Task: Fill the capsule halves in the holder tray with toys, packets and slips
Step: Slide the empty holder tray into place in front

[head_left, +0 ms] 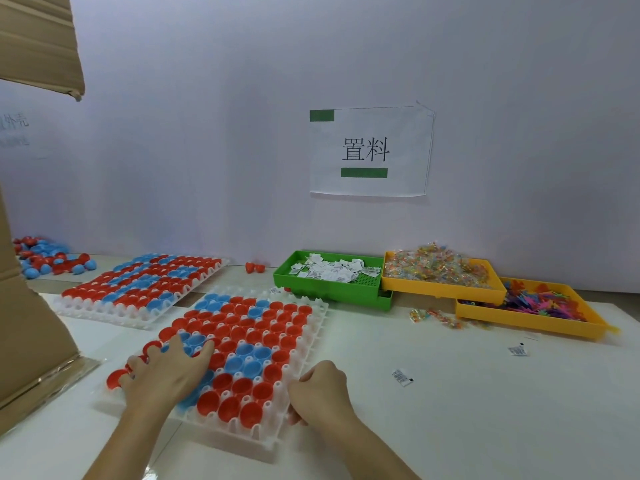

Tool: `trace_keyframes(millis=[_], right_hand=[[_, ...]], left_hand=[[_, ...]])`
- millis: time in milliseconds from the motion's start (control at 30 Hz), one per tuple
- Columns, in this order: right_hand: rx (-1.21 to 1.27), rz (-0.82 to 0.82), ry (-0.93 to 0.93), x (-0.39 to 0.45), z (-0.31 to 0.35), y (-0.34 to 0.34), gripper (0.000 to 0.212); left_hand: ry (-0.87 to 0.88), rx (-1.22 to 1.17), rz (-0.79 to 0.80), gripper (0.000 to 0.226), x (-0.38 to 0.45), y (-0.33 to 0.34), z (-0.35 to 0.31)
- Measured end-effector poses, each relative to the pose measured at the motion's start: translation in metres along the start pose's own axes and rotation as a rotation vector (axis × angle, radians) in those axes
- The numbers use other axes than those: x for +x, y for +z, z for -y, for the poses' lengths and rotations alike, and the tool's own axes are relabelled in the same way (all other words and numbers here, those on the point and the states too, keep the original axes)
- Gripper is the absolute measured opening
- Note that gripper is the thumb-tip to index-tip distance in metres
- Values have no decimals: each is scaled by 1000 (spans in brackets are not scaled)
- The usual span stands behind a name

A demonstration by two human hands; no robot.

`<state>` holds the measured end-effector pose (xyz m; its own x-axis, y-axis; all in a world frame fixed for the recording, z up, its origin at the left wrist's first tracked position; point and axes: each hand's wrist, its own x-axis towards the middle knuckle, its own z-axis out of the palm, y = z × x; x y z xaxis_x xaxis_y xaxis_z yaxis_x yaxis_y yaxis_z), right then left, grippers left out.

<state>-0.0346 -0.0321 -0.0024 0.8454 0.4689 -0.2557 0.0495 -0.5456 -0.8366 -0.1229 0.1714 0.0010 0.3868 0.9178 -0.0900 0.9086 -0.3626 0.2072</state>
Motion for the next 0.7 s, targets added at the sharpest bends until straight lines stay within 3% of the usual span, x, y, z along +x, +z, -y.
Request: trace_keyframes(millis=[133, 267, 533, 700], right_hand=[[0, -45, -10, -8, -6, -8, 25], [2, -80, -26, -19, -17, -21, 12], [-24, -156, -33, -30, -52, -67, 31], [-54, -173, 11, -40, -75, -101, 27]], left_hand=[[24, 12, -4, 84, -4, 3, -1], [31, 30, -6, 83, -19, 7, -8], [61, 117, -13, 84, -73, 16, -42], [152, 198, 13, 81, -108, 18, -65]])
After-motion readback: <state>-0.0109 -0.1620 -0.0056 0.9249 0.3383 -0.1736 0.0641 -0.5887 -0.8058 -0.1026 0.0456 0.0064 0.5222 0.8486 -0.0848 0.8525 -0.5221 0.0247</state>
